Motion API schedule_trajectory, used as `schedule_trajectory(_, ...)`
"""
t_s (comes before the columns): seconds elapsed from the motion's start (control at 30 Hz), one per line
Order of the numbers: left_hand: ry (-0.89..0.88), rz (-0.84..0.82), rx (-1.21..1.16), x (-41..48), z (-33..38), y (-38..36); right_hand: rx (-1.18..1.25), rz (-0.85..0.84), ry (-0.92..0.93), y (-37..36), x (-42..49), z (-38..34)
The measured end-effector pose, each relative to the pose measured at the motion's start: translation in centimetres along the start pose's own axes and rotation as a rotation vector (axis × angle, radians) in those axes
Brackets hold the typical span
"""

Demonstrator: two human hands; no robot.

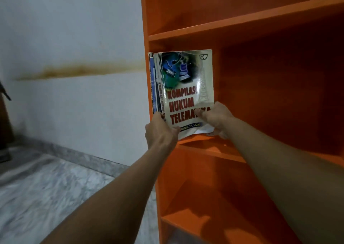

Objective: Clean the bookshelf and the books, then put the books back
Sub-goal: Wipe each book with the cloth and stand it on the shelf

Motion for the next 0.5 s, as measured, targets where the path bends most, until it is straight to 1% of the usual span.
schedule_trajectory(0.13,0.029,0.004,0.083,-0.1,-1.3,-2.2,-0.06,-0.049,0.017,0.8,1.9,2.4)
schedule_trajectory(0.27,0.045,0.089,0.137,0.2,-2.1,-3.5,-0.061,-0.072,0.049,0.2,3.5,3.6)
schedule_trajectory(0.43,0.036,0.156,0.26,0.9,-2.3,-3.8,-0.072,-0.016,0.013,-0.8,4.8,4.6)
schedule_trajectory(0.5,0.04,0.173,0.27,1.1,-2.4,-4.0,-0.093,-0.017,0.017,-0.9,5.3,4.9)
Point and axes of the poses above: each hand's wrist, its own x-axis towards the middle knuckle, its own y-axis out of the back of the hand, z = x × y, the point moved 1 cm from there along x, towards the middle knuckle, and after that the axes turned 3 degrees about x, right-handed, at the moved point
